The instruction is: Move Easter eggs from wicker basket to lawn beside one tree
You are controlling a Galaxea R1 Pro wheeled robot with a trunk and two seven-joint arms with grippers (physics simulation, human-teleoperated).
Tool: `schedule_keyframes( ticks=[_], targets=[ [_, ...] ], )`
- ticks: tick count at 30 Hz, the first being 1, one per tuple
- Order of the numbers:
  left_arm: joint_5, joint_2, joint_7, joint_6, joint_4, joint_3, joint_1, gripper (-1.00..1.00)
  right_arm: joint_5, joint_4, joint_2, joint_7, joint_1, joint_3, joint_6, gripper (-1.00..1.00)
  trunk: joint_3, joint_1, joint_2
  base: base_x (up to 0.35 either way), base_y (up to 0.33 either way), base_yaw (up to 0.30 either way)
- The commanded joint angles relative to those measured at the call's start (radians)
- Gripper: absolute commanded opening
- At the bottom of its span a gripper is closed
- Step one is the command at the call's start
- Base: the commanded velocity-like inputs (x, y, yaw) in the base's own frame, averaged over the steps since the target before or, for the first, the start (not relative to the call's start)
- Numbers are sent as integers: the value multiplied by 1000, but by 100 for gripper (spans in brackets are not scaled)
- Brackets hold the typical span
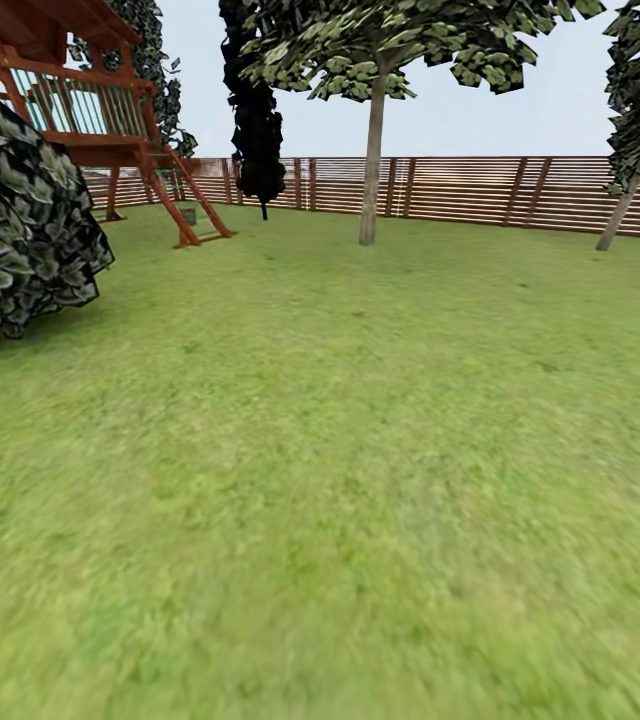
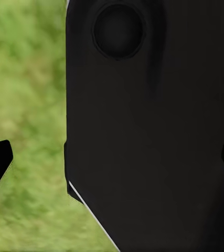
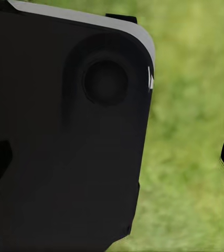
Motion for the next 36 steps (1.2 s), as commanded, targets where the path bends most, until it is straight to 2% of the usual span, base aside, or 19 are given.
schedule_keyframes(
  ticks=[1,36],
  targets=[
    [1,0,0,0,0,6,0,100,9,1,0,0,0,0,-3,100,-1,0,0,308,0,0],
    [2,3,0,0,0,6,0,100,-2,3,-1,0,-1,-4,-2,100,-1,0,0,323,0,0]
  ],
)
